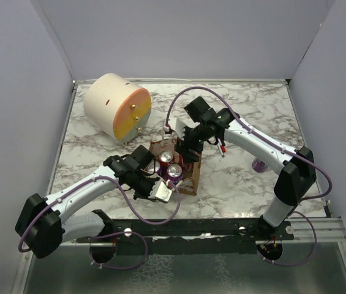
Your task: Place the beverage into the canvas bag
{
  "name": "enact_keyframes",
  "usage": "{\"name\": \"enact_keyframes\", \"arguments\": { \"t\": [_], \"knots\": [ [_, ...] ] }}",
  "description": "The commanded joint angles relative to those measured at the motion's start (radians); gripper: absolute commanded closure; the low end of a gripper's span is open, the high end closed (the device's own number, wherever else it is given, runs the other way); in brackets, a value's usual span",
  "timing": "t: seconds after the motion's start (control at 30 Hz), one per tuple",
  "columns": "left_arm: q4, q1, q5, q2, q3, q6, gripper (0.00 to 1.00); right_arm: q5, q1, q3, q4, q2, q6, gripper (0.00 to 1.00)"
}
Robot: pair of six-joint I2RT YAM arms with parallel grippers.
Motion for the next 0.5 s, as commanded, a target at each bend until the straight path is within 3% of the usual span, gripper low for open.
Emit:
{"name": "enact_keyframes", "arguments": {
  "t": [0.0, 0.47],
  "knots": [
    [-0.025, -0.003, 0.034, -0.019, 0.004, 0.013, 0.97, 0.005, 0.014, 0.010, 0.056, 0.011, -0.041, 0.92],
    [-0.018, -0.002, 0.040, -0.028, -0.002, 0.011, 0.97, -0.023, 0.033, 0.038, 0.053, 0.069, -0.127, 0.87]
  ]
}}
